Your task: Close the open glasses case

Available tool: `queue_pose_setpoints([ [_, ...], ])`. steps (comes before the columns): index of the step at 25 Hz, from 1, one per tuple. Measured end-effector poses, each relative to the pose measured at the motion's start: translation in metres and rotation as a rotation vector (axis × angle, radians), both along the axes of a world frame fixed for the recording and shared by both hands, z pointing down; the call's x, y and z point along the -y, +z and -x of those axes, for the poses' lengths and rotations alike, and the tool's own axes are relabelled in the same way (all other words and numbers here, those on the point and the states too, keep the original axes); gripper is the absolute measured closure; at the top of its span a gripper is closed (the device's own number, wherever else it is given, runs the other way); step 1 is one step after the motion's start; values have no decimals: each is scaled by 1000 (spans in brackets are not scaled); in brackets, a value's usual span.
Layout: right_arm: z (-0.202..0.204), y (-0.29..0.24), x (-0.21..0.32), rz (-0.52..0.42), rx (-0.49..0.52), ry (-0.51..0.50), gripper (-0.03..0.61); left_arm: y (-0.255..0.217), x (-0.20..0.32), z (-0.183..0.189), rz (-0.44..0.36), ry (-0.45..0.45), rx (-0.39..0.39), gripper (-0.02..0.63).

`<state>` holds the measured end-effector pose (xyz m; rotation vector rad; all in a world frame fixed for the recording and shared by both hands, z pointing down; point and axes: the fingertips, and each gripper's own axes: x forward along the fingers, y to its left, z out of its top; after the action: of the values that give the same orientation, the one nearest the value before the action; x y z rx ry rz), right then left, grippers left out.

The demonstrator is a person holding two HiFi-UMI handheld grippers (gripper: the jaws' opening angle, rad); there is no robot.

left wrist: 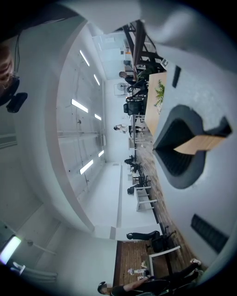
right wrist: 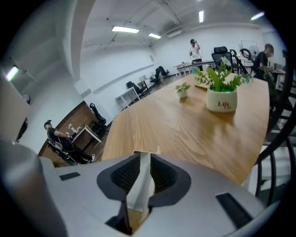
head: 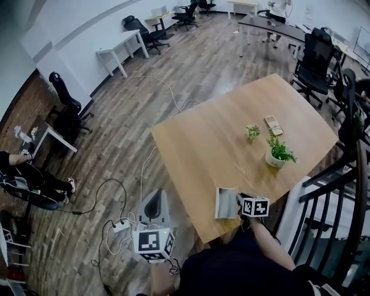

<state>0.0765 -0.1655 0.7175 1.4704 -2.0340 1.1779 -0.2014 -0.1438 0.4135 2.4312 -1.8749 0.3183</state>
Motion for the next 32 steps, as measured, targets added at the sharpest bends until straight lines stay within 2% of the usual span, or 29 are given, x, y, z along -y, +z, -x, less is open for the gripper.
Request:
queue_pose_setpoints([
  [6,3,40,-14,121,-18,4,497,1,-8,11,3,-24,0,614],
  [10,9,55,-24,170,-17,1,503,0,-10,17,2,-29,1,614],
  [25,2,67,-21,195,-99,-32,545,4,-8,19,0,-32,-8,614],
  [28,-5,65,-14,174,-169,-65,551,5,-8,21,-1,-35,-8,614],
  [32,-20,55,4,116,-351,-144,557,3,-7,22,-5,-33,-6,614],
])
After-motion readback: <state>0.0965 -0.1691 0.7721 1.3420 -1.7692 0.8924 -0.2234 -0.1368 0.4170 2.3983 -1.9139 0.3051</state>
